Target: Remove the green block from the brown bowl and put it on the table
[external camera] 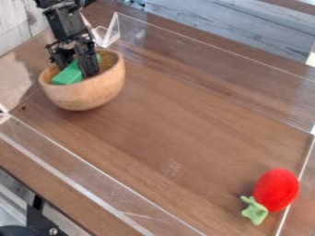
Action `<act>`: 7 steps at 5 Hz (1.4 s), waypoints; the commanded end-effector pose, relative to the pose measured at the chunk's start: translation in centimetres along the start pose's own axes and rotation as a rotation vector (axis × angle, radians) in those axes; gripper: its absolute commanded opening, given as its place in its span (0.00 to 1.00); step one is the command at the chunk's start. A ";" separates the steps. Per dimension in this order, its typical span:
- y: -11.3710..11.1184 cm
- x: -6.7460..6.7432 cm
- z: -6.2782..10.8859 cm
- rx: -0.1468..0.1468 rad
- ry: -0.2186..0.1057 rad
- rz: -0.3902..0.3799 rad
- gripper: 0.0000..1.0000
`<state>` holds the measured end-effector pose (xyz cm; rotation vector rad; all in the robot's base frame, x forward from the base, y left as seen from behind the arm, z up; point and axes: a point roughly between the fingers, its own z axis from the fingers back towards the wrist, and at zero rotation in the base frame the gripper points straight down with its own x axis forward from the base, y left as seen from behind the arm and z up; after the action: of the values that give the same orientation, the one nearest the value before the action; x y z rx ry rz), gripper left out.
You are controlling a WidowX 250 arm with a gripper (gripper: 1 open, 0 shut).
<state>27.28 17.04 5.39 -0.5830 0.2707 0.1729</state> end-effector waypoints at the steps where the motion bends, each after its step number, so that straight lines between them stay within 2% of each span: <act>1: -0.3 0.5 1.2 0.033 -0.030 -0.050 0.00; 3: 0.6 0.7 1.4 0.064 0.046 -0.171 0.00; 4: -1.1 0.7 1.8 0.022 0.026 -0.165 0.00; 6: -3.4 -0.8 4.4 -0.040 0.056 -0.263 0.00; 7: -3.9 -1.4 6.3 -0.079 0.036 -0.260 0.00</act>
<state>27.93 16.88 9.76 -0.7593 0.2968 -0.0591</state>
